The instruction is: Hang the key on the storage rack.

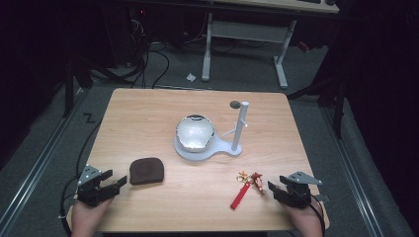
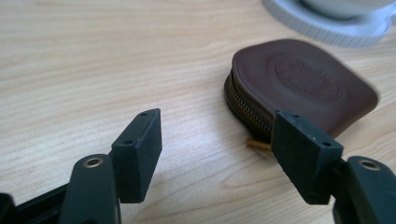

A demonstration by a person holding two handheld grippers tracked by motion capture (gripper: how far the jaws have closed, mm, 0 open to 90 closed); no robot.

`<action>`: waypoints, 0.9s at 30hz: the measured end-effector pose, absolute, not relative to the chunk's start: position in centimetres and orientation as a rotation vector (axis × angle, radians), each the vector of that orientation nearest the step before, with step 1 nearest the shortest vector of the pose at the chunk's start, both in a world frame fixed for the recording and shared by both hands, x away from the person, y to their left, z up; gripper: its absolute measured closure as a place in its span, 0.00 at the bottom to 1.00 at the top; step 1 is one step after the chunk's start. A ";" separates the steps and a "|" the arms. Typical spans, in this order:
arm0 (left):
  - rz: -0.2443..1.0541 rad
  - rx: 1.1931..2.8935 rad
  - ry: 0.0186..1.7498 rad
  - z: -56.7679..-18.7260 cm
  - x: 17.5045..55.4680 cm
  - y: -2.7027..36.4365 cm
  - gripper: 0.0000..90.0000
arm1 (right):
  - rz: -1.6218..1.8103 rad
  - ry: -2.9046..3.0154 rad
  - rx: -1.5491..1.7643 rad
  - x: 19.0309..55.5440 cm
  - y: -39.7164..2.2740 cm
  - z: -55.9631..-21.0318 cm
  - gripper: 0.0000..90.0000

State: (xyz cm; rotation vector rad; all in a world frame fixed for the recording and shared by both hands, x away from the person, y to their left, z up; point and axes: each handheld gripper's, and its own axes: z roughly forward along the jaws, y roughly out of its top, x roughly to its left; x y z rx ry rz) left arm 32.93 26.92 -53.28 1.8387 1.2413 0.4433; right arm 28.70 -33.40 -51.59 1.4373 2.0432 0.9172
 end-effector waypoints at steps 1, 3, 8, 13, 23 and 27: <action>0.440 1.849 1.245 -53.5 33.0 26.9 0.36 | 0.917 2.042 1.427 28.6 -33.4 -51.6 0.52; 0.465 1.870 1.249 -53.7 33.1 26.7 0.37 | 0.919 2.052 1.423 28.5 -33.4 -51.7 0.54; 0.496 1.871 1.240 -53.4 33.0 26.5 0.35 | 0.920 2.061 1.402 28.6 -33.2 -51.7 0.58; 0.491 1.857 1.224 -53.0 32.8 26.4 0.32 | 0.906 2.056 1.404 28.7 -32.8 -51.7 0.58; 0.479 1.862 1.198 -52.9 32.6 26.0 0.35 | 0.885 2.074 1.401 28.7 -32.6 -52.0 0.57; 0.472 1.856 1.191 -52.9 32.5 25.8 0.36 | 0.895 2.071 1.411 28.8 -32.7 -51.9 0.56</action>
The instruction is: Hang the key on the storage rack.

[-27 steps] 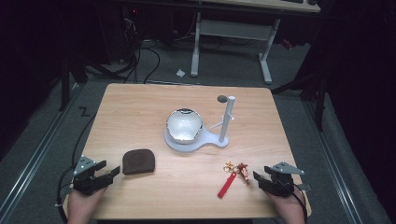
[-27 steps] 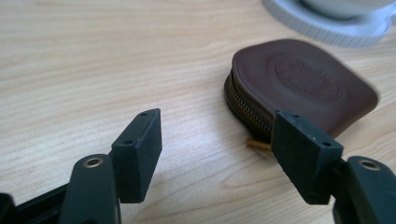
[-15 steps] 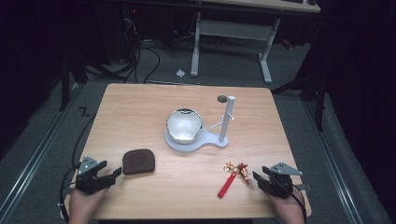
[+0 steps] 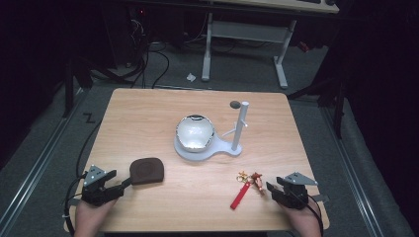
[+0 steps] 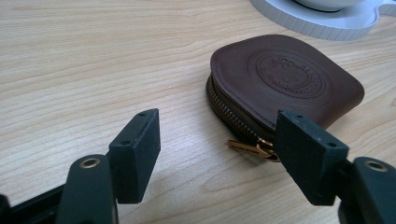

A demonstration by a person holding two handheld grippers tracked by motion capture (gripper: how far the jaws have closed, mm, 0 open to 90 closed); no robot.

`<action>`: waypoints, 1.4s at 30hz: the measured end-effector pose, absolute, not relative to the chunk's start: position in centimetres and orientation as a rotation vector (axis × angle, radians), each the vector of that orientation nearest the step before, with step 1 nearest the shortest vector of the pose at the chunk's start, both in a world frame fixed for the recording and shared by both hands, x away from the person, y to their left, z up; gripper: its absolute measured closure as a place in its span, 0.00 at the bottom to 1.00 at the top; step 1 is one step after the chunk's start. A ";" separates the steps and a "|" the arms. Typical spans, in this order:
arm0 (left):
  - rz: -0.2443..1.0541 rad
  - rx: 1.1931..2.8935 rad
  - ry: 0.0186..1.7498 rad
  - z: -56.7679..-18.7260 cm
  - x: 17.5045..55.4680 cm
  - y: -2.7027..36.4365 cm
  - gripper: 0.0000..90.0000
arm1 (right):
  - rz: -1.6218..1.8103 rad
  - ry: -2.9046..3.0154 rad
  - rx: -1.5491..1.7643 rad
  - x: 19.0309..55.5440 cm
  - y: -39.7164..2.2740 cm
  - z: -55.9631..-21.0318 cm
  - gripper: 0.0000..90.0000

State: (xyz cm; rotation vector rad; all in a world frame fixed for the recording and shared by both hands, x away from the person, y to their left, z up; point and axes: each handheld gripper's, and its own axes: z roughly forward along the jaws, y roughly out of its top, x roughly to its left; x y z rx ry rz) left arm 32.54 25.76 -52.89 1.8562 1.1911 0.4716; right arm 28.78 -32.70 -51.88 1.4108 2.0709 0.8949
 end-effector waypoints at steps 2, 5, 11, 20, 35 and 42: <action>0.469 1.858 1.186 -52.9 32.5 25.7 0.36 | 0.902 2.071 1.433 28.9 -32.6 -51.8 0.56; 0.465 1.851 1.171 -52.8 32.5 25.7 0.37 | 0.886 2.090 1.418 29.3 -32.6 -51.8 0.55; 0.452 1.839 1.154 -52.8 32.5 25.7 0.37 | 0.841 2.145 1.375 29.5 -31.7 -51.4 0.49; 0.441 1.851 1.137 -52.7 32.4 25.5 0.35 | 0.747 2.271 1.393 29.8 -31.4 -50.4 0.48; 0.414 1.845 1.137 -52.8 32.5 25.6 0.34 | 0.617 2.444 1.373 30.0 -29.7 -49.1 0.45; 0.396 1.840 1.137 -52.9 32.5 25.7 0.34 | 0.524 2.508 1.306 30.3 -28.5 -48.7 0.45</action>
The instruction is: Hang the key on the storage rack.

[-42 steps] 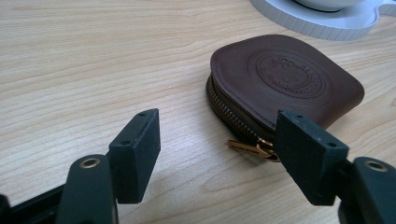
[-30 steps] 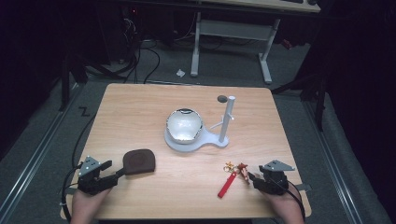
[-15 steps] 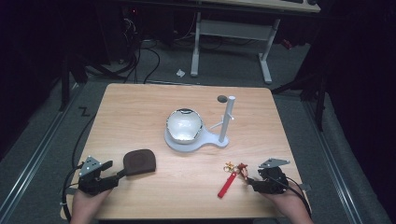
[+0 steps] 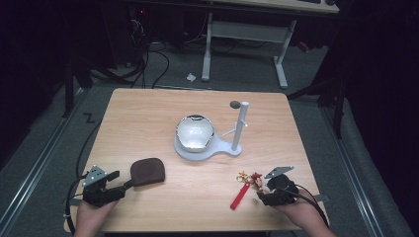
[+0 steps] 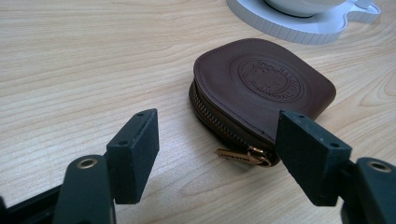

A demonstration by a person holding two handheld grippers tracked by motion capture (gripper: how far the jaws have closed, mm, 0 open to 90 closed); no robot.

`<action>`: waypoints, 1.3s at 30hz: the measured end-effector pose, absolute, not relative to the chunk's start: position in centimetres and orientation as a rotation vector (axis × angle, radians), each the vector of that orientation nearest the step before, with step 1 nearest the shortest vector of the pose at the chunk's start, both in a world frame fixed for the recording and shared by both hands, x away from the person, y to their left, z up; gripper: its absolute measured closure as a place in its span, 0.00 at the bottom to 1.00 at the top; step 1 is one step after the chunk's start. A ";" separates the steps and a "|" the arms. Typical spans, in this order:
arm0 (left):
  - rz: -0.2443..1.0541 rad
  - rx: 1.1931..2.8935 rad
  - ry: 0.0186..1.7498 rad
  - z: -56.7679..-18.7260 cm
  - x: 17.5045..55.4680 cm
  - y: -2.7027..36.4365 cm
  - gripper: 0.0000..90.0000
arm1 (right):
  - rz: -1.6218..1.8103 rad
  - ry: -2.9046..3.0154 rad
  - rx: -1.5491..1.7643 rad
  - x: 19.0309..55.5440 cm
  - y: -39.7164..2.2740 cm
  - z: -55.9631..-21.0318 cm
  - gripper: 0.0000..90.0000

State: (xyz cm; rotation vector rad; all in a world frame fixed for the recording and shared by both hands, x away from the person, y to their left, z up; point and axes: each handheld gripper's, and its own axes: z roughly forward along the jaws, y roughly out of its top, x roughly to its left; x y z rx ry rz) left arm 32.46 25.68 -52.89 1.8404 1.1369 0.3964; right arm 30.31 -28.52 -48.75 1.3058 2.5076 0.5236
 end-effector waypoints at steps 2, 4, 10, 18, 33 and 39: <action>0.386 1.839 1.136 -52.9 32.5 25.7 0.34 | 0.511 2.524 1.316 30.5 -28.2 -48.7 0.44; 0.384 1.840 1.134 -52.9 32.5 25.6 0.34 | 0.488 2.545 1.320 30.8 -28.1 -48.7 0.43; 0.374 1.840 1.128 -52.9 32.5 25.6 0.34 | 0.417 2.579 1.366 31.7 -27.5 -48.5 0.42; 0.369 1.827 1.130 -52.7 32.4 25.8 0.34 | 0.362 2.597 1.387 32.8 -27.2 -48.2 0.42; 0.365 1.816 1.132 -52.7 32.4 26.0 0.34 | 0.311 2.581 1.376 33.8 -26.1 -48.5 0.49; 0.362 1.817 1.129 -52.8 32.4 26.0 0.34 | 0.302 2.555 1.421 34.3 -26.0 -48.9 0.59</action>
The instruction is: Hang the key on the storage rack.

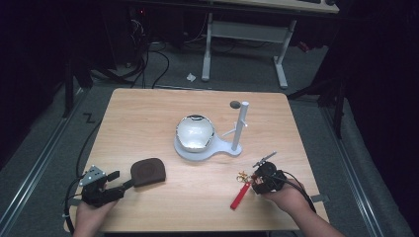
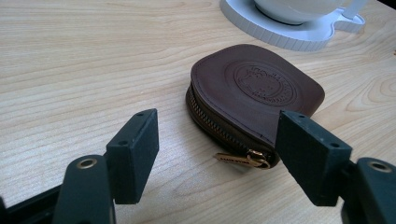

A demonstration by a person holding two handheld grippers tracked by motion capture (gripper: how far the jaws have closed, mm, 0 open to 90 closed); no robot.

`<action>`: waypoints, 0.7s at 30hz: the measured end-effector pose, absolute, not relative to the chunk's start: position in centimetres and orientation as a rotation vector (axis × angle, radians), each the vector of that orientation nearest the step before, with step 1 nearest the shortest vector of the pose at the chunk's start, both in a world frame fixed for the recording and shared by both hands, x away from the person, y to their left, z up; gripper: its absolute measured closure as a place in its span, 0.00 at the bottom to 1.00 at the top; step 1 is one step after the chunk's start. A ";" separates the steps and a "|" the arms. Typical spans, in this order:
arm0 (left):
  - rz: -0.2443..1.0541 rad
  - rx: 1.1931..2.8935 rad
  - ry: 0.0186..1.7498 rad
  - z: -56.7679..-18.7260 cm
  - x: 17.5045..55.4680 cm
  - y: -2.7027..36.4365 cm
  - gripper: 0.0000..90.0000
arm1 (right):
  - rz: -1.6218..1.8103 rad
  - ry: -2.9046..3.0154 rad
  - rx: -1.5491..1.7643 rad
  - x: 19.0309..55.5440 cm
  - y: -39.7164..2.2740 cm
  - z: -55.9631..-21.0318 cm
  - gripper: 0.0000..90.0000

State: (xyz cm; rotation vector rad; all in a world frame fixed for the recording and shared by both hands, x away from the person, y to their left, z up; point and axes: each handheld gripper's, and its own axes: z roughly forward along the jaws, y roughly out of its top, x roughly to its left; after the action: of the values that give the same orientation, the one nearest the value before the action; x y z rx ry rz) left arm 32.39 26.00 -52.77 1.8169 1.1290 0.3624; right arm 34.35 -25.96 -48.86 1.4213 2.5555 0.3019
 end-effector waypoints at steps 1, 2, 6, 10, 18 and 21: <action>0.363 1.816 1.129 -52.8 32.4 26.0 0.34 | 0.294 2.555 1.423 34.4 -25.9 -49.0 0.59; 0.364 1.815 1.128 -52.8 32.4 26.0 0.34 | 0.286 2.558 1.427 34.5 -25.8 -49.1 0.61; 0.370 1.809 1.117 -52.7 32.3 26.0 0.35 | 0.288 2.555 1.436 34.8 -25.8 -49.3 0.66; 0.369 1.811 1.116 -52.7 32.3 26.0 0.35 | 0.285 2.559 1.459 35.1 -26.1 -49.2 0.70; 0.365 1.809 1.116 -52.7 32.4 26.0 0.35 | 0.296 2.579 1.454 35.4 -26.4 -49.1 0.72; 0.363 1.807 1.116 -52.7 32.4 26.0 0.35 | 0.317 2.594 1.470 35.4 -26.7 -48.9 0.72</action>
State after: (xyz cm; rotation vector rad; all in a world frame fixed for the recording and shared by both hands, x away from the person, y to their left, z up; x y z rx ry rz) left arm 32.37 26.01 -52.74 1.8073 1.1163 0.3626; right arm 35.38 -26.70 -48.89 1.4696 2.5937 0.3172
